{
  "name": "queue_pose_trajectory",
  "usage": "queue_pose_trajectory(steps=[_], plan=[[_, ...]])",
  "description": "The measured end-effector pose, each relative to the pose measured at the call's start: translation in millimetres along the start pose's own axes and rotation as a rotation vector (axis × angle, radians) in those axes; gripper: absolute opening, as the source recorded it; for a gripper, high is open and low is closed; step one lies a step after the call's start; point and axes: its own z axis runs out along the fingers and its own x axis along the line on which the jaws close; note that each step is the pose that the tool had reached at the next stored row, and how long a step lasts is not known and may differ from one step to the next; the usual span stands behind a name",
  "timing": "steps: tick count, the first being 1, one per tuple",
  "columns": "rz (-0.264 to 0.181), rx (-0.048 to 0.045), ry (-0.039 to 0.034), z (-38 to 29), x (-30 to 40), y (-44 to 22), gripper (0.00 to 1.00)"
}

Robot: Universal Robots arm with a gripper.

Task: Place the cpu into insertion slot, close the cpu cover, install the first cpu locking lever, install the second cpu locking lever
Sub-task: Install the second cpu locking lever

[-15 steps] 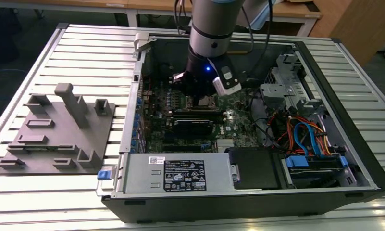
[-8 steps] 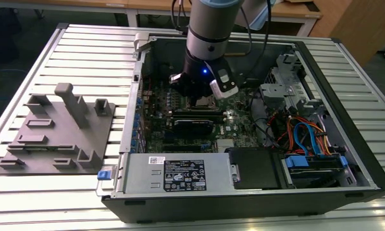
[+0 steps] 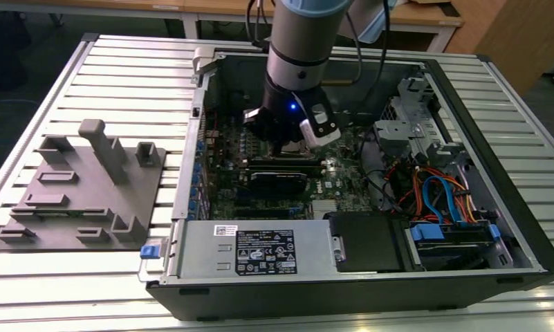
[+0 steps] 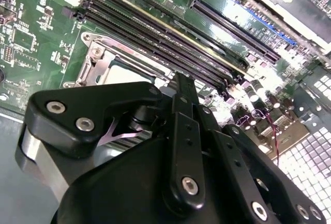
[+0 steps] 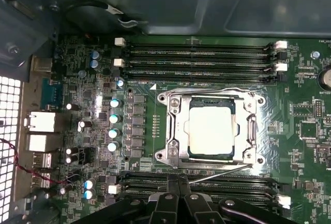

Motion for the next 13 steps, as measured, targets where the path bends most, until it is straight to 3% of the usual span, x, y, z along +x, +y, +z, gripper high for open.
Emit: queue_pose_trajectory(steps=[7, 13], plan=[[0.014, -0.0141, -0.0001, 1.9, 2.9, -5.1, 0.1], [0.016, -0.0439, -0.0004, 4.3, 4.2, -9.0, 0.1]])
